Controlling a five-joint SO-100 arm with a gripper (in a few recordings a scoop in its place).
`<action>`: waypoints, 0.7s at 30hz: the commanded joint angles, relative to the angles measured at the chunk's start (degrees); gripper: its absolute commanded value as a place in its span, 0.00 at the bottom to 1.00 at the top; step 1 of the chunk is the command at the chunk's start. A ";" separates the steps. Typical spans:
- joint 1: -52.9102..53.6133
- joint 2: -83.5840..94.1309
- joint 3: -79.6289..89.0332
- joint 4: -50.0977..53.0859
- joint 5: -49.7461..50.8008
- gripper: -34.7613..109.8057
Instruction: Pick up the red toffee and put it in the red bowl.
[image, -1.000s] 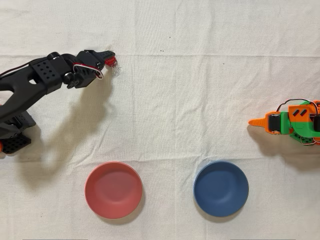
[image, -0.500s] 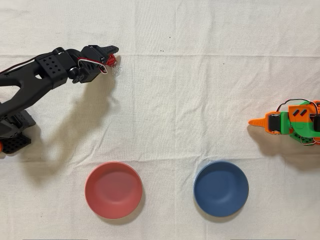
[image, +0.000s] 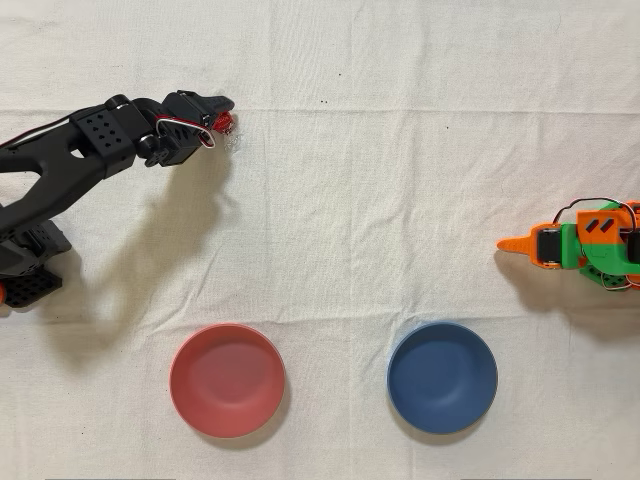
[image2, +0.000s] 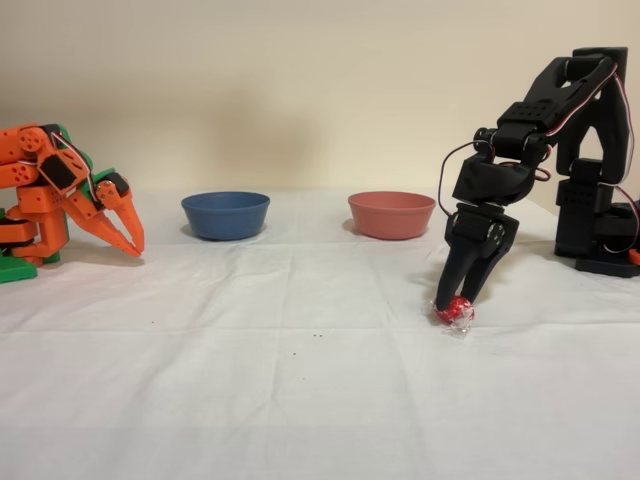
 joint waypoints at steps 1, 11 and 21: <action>-0.97 2.11 -1.23 0.00 -0.26 0.37; -1.05 2.02 -0.09 -0.26 -0.35 0.30; -1.05 3.16 0.53 -0.18 -0.35 0.30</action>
